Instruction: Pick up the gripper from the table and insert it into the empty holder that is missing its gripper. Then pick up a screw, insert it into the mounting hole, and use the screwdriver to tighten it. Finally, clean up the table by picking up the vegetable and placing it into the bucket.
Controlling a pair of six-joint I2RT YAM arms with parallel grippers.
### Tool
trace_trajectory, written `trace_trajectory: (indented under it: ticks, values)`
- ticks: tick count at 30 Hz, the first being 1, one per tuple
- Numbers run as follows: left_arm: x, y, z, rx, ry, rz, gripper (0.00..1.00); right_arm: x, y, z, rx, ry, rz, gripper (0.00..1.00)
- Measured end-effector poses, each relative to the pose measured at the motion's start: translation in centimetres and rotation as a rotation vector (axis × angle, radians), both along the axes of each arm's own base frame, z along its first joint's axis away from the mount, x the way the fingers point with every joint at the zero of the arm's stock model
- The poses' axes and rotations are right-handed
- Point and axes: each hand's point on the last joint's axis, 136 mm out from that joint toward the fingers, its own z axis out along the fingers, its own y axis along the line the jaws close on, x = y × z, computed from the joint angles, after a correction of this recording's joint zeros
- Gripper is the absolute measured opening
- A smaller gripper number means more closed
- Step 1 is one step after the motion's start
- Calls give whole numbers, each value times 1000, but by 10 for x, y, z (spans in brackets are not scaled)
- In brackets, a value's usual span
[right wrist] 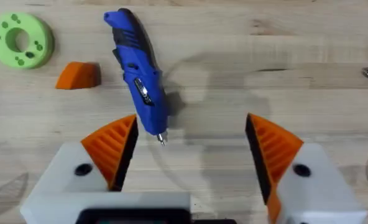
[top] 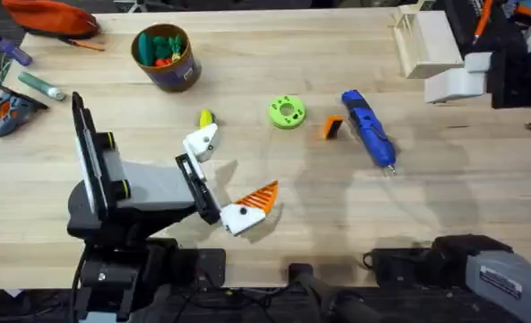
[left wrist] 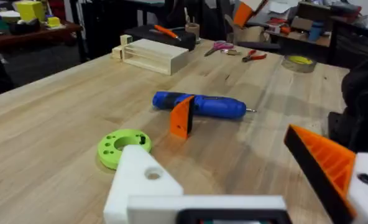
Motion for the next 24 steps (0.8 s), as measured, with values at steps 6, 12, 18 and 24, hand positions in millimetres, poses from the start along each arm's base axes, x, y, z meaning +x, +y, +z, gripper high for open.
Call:
trace_trajectory:
  ticks: [6,12,18,24]
  values:
    - [0,0,0,0,-1,0,986,0,0,0,0,0,0,992]
    - [0,0,0,0,0,0,985,3,0,2,4,-15,-8,992]
    - [0,0,0,0,0,0,985,-6,20,-10,65,63,-100,992]
    - [0,0,0,0,0,0,986,-14,56,-20,41,194,-94,992]
